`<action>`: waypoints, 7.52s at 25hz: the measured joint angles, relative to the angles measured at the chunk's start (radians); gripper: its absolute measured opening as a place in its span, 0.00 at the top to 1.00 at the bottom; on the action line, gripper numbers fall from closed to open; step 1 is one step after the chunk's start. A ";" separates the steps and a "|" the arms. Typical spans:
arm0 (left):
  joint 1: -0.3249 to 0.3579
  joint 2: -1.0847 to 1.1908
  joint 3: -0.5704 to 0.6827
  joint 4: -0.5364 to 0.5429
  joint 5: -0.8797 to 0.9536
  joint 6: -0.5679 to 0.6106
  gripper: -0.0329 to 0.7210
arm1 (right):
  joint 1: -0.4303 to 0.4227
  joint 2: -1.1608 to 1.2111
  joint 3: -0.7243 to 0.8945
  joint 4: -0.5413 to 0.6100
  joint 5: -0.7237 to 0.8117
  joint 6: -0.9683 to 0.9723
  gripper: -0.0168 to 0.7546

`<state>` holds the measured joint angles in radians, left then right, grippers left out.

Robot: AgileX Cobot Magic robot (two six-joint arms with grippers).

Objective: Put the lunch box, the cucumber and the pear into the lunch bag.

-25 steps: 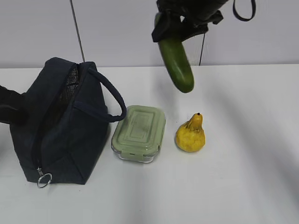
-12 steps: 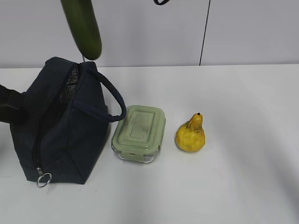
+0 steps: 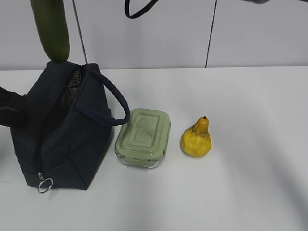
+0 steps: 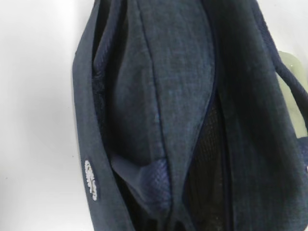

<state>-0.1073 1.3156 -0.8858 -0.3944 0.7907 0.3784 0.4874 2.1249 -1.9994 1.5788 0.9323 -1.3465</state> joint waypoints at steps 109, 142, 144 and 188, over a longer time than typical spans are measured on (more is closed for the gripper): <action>0.000 0.000 0.000 0.000 0.003 0.001 0.97 | 0.130 -0.131 -0.163 -1.227 0.323 1.009 0.72; 0.000 0.000 0.000 0.000 0.003 0.001 0.97 | 0.216 0.031 -0.276 -1.157 0.170 0.917 0.73; 0.000 0.000 0.000 0.000 0.003 0.001 0.97 | 0.216 0.056 -0.276 -1.168 0.174 0.916 0.73; 0.000 0.000 0.000 0.005 0.013 0.001 0.97 | -0.301 -0.295 0.793 -0.385 -0.052 0.572 0.52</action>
<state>-0.1073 1.3156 -0.8858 -0.3898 0.8035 0.3792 0.1862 1.8303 -1.2064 1.1940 0.8798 -0.7744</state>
